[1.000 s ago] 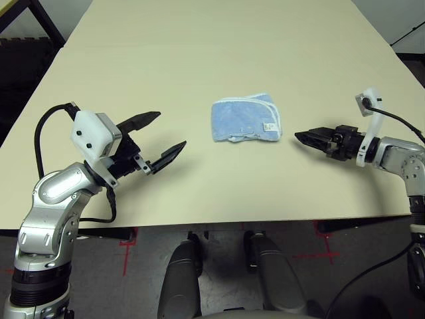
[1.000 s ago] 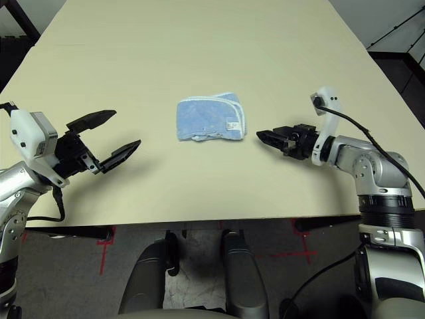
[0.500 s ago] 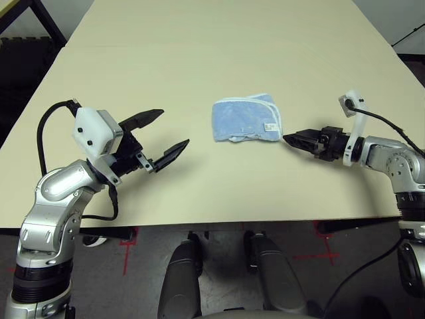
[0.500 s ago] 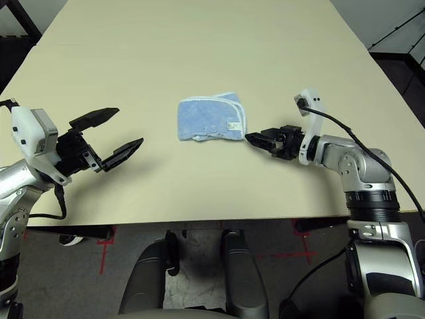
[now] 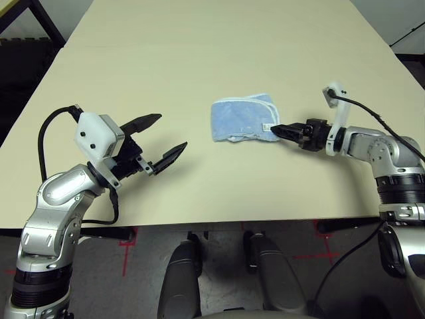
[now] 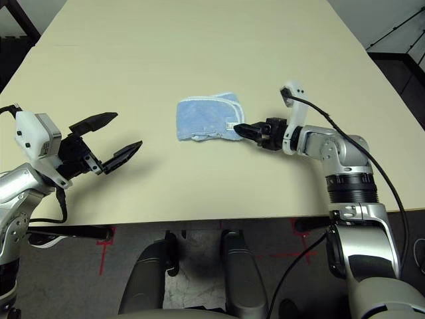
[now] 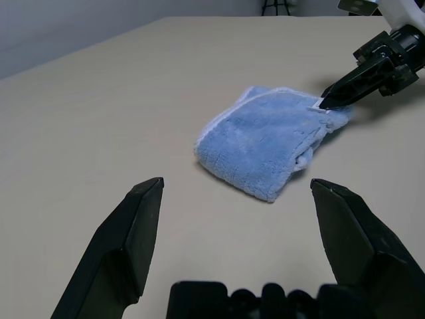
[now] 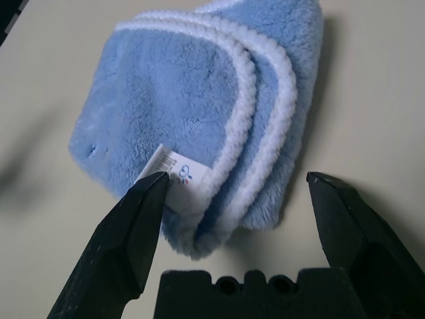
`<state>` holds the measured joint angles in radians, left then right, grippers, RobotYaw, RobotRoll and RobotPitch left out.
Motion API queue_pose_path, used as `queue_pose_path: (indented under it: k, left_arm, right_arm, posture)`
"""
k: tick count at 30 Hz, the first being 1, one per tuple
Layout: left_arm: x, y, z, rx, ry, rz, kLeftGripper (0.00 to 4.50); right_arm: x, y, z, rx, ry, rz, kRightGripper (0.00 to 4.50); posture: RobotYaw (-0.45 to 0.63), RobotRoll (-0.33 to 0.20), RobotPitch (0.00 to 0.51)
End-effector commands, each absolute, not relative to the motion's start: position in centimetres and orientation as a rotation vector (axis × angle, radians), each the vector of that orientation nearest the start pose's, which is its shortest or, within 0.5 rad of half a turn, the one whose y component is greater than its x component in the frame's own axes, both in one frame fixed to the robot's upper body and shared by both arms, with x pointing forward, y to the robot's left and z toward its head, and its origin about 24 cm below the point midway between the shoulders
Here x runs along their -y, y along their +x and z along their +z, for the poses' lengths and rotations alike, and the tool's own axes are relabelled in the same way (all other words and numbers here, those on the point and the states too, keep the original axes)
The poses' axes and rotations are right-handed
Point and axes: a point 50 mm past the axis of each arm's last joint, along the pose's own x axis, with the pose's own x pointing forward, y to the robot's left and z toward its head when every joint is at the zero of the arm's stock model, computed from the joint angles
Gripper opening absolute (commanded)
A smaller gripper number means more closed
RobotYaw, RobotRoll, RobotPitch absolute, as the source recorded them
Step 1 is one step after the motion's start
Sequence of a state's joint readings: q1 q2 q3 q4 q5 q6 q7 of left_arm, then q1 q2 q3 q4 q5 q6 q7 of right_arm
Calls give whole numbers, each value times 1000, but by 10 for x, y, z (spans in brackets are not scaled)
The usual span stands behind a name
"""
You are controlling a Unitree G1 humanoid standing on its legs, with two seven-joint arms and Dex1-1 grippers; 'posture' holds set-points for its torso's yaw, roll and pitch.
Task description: Fold the towel and set it aside.
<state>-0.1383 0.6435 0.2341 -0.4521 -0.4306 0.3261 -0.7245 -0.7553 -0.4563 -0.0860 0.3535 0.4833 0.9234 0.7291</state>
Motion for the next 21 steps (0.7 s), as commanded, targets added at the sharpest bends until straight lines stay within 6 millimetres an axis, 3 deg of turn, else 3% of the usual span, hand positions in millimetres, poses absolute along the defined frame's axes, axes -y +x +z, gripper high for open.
queue_pose_path:
  k: [1,5,7,18,21]
  left_arm:
    - [-212,239,187,192,369,-718,4484]
    - [-212,240,187,193,370,-708,4484]
    - [-212,240,187,195,370,-702,4500]
    - [-209,243,188,200,372,-687,4500]
    - [-208,243,187,199,371,-687,4500]
  right_arm:
    - [171,351,134,-506,232,735,4500]
    - [165,353,129,-514,212,743,4500]
    - [163,353,127,-519,199,746,4125]
    - [161,354,125,-528,198,761,182]
    - [160,355,127,-509,201,767,17]
  posture:
    - [-76,0,227]
    - [-70,0,222]
    - [-68,0,214]
    - [-72,0,208]
    - [-75,0,206]
